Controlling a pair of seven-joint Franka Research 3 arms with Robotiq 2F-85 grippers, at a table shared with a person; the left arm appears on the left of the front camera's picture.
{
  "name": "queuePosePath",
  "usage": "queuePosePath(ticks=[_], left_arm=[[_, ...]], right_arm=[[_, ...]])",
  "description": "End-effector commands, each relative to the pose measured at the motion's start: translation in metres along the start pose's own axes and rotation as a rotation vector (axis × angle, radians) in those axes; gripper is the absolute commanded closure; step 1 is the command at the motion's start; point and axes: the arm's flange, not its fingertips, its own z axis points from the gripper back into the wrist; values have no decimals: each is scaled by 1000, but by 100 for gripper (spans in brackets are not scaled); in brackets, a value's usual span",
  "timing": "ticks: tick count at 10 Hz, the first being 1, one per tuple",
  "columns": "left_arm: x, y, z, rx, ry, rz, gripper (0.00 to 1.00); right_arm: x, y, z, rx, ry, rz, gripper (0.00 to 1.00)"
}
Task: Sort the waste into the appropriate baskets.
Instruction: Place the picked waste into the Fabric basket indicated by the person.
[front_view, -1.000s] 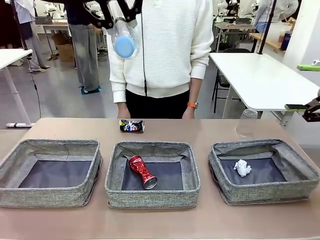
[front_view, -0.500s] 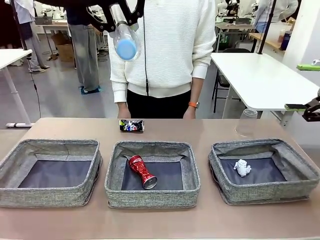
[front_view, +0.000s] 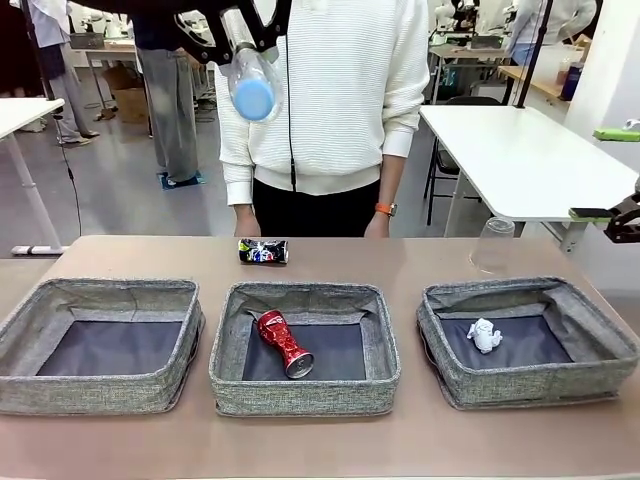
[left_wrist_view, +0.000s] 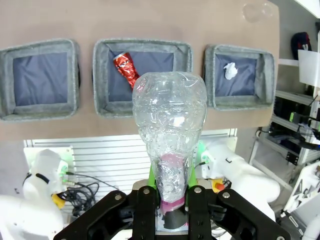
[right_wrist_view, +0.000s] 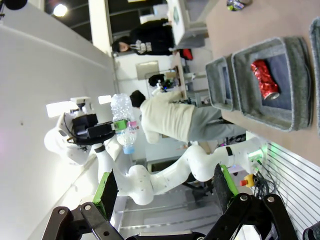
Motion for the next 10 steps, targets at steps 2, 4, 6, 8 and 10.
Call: queuePosePath(ticks=[2,4,6,8,10], left_arm=[[-2,1,2,3,-2,1,78],[-2,1,2,3,-2,1,78],[-2,1,2,3,-2,1,78],[-2,1,2,3,-2,1,78],[-2,1,2,3,-2,1,78]], right_arm=[[-1,6,-1,22,1,-17,0],[-1,6,-1,22,1,-17,0],[-1,6,-1,22,1,-17,0],[-1,6,-1,22,1,-17,0],[-1,6,-1,22,1,-17,0]])
